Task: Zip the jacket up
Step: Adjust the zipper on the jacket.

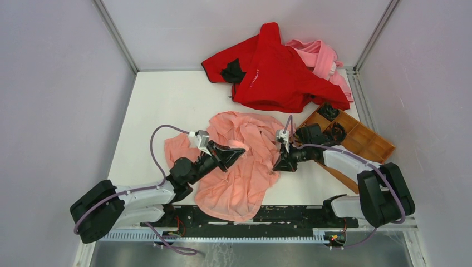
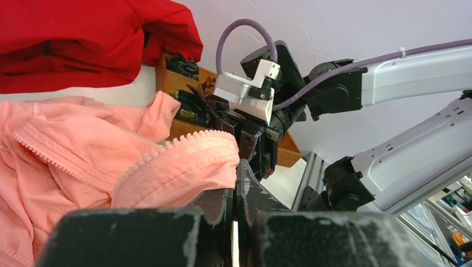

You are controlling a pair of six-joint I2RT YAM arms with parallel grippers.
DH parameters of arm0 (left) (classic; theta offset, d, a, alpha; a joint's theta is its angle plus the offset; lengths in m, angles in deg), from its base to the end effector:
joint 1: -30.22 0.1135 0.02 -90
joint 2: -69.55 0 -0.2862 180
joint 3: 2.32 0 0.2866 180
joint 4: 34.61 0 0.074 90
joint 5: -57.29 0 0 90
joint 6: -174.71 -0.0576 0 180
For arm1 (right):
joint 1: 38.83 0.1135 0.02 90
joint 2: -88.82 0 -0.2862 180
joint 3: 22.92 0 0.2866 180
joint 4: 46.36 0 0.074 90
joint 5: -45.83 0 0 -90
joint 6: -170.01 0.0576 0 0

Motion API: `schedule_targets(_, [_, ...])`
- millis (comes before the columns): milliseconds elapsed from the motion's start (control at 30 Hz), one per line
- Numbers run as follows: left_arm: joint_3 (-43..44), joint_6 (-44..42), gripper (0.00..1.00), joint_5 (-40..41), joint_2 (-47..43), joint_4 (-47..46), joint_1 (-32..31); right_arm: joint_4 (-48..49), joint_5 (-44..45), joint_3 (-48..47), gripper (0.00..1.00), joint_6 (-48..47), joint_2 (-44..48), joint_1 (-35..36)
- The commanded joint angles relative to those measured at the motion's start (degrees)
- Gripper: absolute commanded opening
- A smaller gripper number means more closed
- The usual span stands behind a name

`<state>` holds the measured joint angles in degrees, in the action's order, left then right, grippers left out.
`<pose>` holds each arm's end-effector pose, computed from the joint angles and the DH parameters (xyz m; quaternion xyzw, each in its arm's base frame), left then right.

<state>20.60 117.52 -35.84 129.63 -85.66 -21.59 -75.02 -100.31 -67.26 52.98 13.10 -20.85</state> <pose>0.1418 -0.1853 0.2200 0.1229 0.6042 -0.5423 0.5708 0.2202 0.1218 0.1497 -0.4386 0.7409 0.4351 0.2632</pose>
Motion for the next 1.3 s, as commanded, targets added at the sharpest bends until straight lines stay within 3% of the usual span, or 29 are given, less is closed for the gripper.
schedule_targets(0, [-0.7, 2.0, 0.02, -0.1, 0.8, -2.9, 0.2, 2.8, 2.9, 1.2, 0.1, 0.0, 0.6, 0.7])
schedule_targets(900, [-1.5, 2.1, 0.02, -0.1, 0.3, -3.5, 0.1, 7.2, 5.0, 4.1, 0.3, 3.1, 2.4, 1.0])
schedule_targets(1267, [-1.4, 2.0, 0.02, -0.1, -0.4, -3.0, 0.2, 8.7, 6.4, 4.6, 0.31, 3.8, 1.7, 1.4])
